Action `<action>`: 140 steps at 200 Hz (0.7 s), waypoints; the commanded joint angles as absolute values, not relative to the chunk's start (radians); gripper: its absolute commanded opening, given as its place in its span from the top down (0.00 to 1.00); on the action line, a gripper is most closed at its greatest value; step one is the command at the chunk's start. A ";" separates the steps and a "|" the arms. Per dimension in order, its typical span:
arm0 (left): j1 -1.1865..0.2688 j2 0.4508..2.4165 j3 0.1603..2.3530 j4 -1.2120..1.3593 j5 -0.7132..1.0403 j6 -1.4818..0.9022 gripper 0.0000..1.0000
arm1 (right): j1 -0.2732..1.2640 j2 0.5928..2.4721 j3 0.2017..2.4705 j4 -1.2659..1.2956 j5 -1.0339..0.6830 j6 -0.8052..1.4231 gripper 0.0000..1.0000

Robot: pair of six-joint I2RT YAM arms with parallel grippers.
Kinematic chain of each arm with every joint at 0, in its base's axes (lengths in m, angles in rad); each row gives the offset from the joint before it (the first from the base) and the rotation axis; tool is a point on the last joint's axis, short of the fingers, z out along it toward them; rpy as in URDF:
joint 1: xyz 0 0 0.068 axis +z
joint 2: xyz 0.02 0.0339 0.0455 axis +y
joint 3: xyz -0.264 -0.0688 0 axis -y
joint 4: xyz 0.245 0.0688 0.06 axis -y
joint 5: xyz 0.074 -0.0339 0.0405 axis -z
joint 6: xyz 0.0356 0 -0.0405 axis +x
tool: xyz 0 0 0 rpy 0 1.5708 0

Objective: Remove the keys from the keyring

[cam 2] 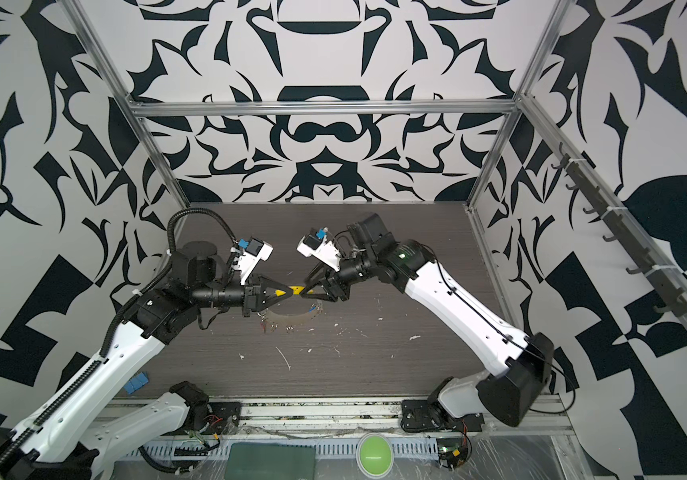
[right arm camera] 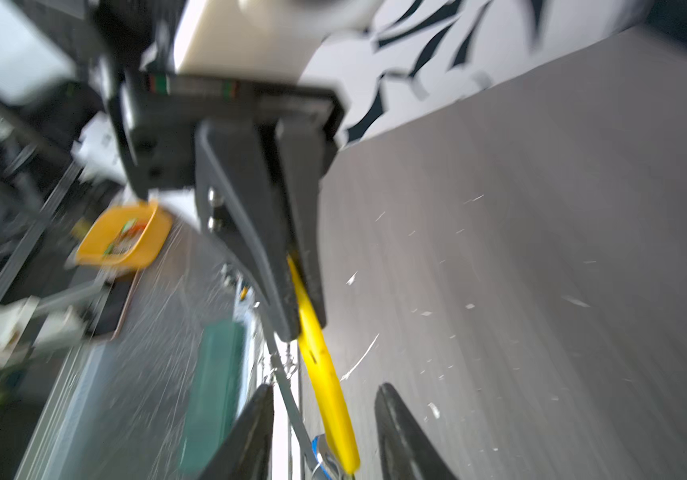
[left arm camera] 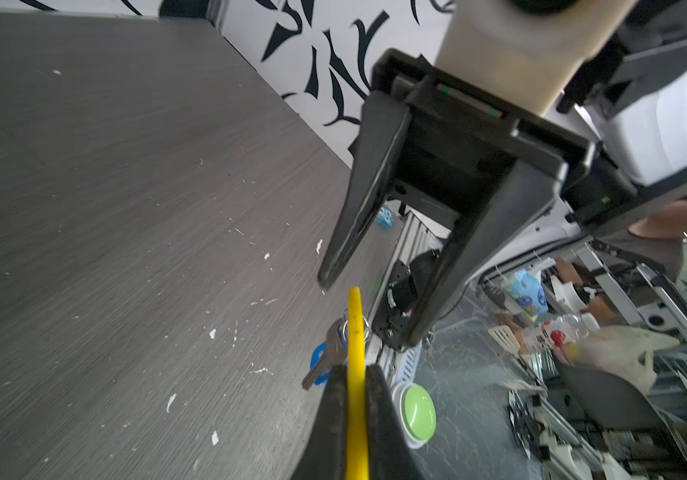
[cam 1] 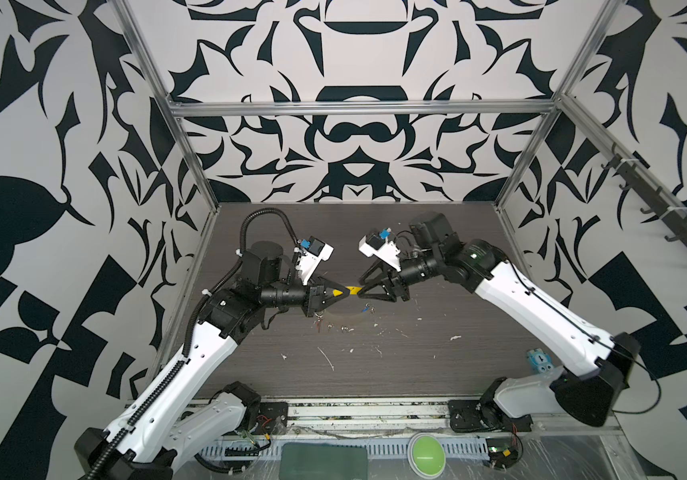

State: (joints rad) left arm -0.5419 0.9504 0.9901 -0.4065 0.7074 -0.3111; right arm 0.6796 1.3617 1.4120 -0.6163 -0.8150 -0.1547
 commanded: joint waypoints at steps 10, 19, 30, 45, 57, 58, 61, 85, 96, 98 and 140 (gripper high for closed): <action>-0.543 0.907 0.928 -0.187 0.538 -0.486 1.00 | 0.676 1.234 1.313 -0.283 -0.607 0.070 0.53; -0.544 0.899 0.909 -0.142 0.460 -0.530 1.00 | 0.676 1.214 1.277 -0.224 -0.555 0.115 0.53; -0.545 0.897 0.893 -0.105 0.353 -0.584 1.00 | 0.678 1.188 1.228 -0.142 -0.522 0.164 0.53; -0.550 0.911 0.875 -0.059 0.247 -0.648 1.00 | 0.683 1.166 1.179 -0.065 -0.516 0.201 0.53; -0.575 0.927 0.867 -0.031 0.161 -0.673 1.00 | 0.695 1.164 1.151 -0.013 -0.503 0.247 0.53; -0.577 0.928 0.867 -0.031 0.150 -0.675 1.00 | 0.695 1.165 1.149 -0.010 -0.502 0.249 0.53; -0.589 0.931 0.868 -0.029 0.117 -0.678 1.00 | 0.699 1.166 1.143 0.006 -0.499 0.268 0.54; -0.689 0.960 0.877 -0.020 -0.100 -0.667 1.00 | 0.735 1.181 1.081 0.137 -0.467 0.366 0.56; -0.713 0.965 0.875 -0.003 -0.153 -0.667 1.00 | 0.762 1.192 1.067 0.170 -0.451 0.385 0.57; -0.714 0.964 0.873 0.002 -0.158 -0.668 1.00 | 0.767 1.196 1.066 0.177 -0.449 0.390 0.57; -0.716 0.921 0.760 0.236 -0.120 -0.679 1.00 | 0.812 1.265 1.042 0.321 -0.509 0.502 0.61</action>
